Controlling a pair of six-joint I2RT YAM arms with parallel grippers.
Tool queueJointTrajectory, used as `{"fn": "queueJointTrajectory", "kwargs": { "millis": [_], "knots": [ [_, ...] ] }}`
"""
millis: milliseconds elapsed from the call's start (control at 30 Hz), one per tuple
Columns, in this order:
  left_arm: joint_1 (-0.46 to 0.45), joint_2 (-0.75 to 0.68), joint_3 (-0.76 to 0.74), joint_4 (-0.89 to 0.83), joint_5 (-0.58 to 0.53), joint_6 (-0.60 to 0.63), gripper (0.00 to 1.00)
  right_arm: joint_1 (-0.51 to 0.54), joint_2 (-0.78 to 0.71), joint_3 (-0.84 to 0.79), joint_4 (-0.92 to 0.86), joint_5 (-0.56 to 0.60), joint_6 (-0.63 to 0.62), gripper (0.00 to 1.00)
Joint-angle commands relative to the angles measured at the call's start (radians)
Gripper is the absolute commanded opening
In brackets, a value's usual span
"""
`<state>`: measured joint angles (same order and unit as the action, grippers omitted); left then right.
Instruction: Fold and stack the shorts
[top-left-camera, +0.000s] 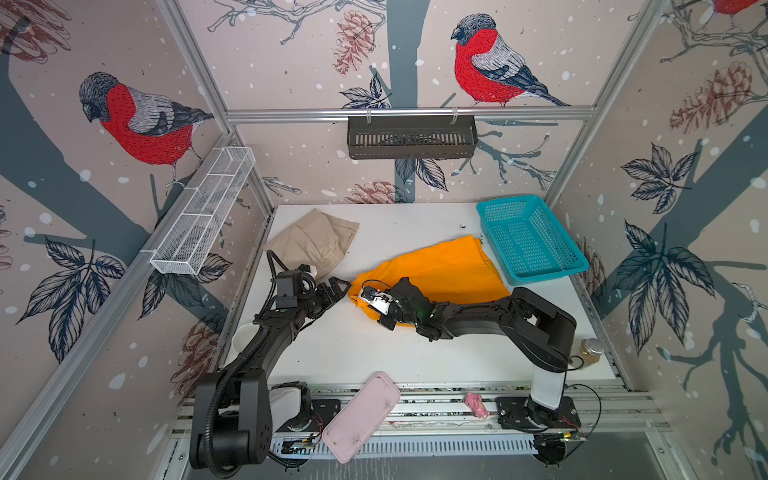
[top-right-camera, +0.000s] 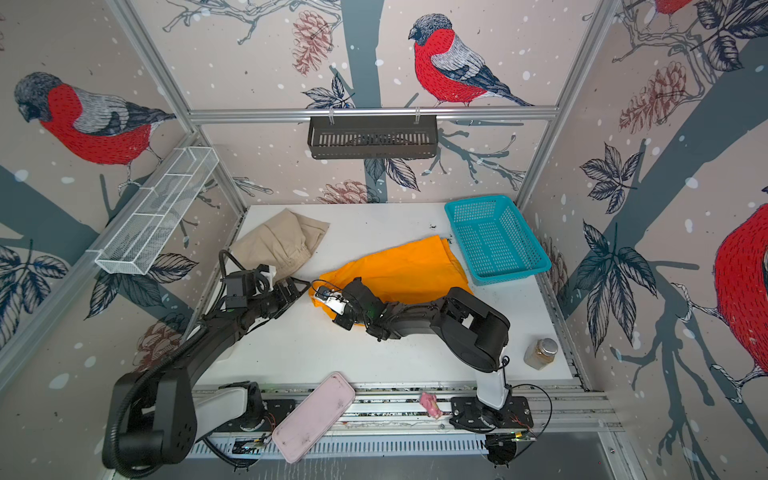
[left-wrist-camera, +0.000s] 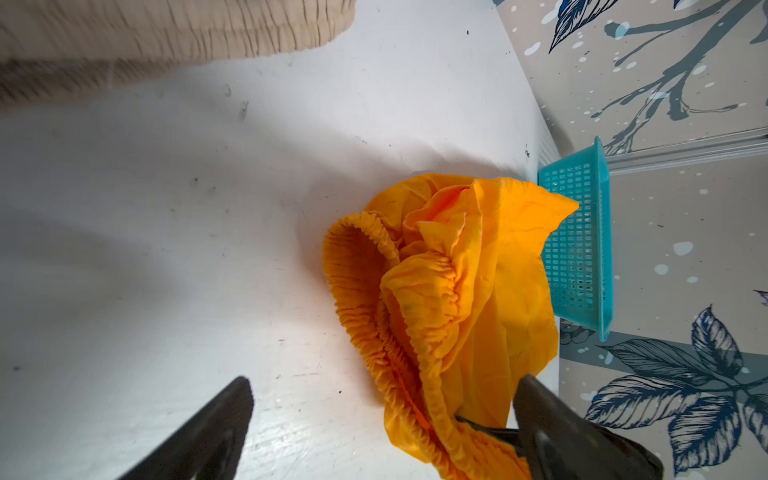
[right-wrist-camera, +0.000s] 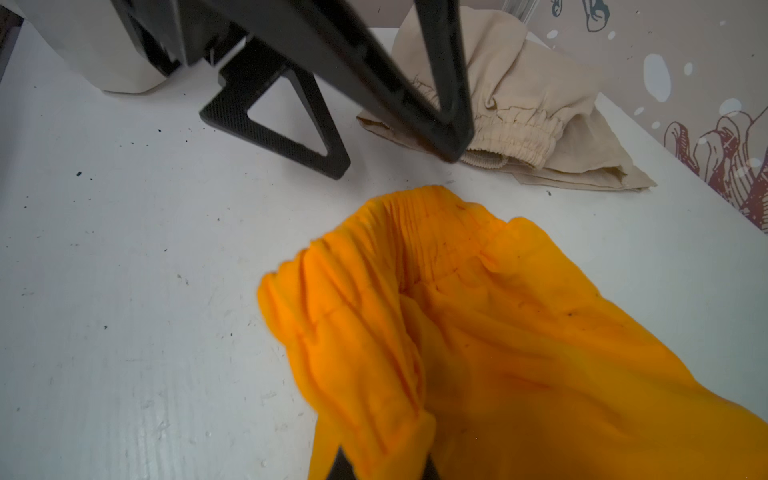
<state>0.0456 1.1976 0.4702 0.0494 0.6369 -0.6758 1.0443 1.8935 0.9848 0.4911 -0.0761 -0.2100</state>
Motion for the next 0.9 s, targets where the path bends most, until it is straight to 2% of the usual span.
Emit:
{"fn": "queueJointTrajectory", "kwargs": {
  "millis": [0, 367, 433, 467, 500, 567, 633, 667, 700, 733, 800, 867],
  "knots": [
    [-0.012, 0.041, -0.028, 0.201, 0.078, -0.093, 0.98, 0.006, -0.005, -0.009, 0.081, 0.005, 0.015, 0.01],
    [-0.069, 0.130, -0.018, 0.260, 0.057, -0.085, 0.98, 0.053, 0.005, 0.001, 0.143, 0.043, -0.015, 0.00],
    [-0.073, 0.135, -0.023, 0.259, 0.049, -0.077, 0.96, 0.065, 0.012, 0.016, 0.152, 0.053, -0.029, 0.00],
    [-0.073, 0.139, -0.021, 0.256, 0.046, -0.070, 0.92, 0.073, 0.016, 0.020, 0.157, 0.061, -0.033, 0.00],
    [-0.072, 0.144, -0.013, 0.244, 0.040, -0.058, 0.85, 0.079, 0.020, 0.025, 0.160, 0.061, -0.039, 0.01],
    [-0.073, 0.159, 0.011, 0.219, 0.037, -0.038, 0.62, 0.089, 0.027, 0.040, 0.158, 0.057, -0.039, 0.01],
    [-0.073, 0.176, 0.046, 0.165, 0.037, -0.010, 0.22, 0.101, 0.036, 0.063, 0.135, 0.055, -0.040, 0.04],
    [-0.073, 0.181, 0.068, 0.123, 0.030, 0.013, 0.07, 0.105, 0.038, 0.071, 0.126, 0.054, -0.039, 0.15],
    [-0.073, 0.183, 0.096, 0.063, 0.016, 0.043, 0.00, 0.109, 0.033, 0.075, 0.116, 0.055, -0.031, 0.38],
    [-0.073, 0.181, 0.137, -0.025, -0.009, 0.084, 0.00, 0.109, 0.017, 0.075, 0.109, 0.054, -0.011, 0.52],
    [-0.069, 0.183, 0.236, -0.229, -0.060, 0.169, 0.00, 0.089, -0.033, 0.059, 0.088, 0.016, 0.057, 0.67],
    [-0.058, 0.201, 0.353, -0.461, -0.111, 0.262, 0.00, 0.034, -0.086, 0.042, 0.038, -0.060, 0.162, 0.72]
  ]
}}
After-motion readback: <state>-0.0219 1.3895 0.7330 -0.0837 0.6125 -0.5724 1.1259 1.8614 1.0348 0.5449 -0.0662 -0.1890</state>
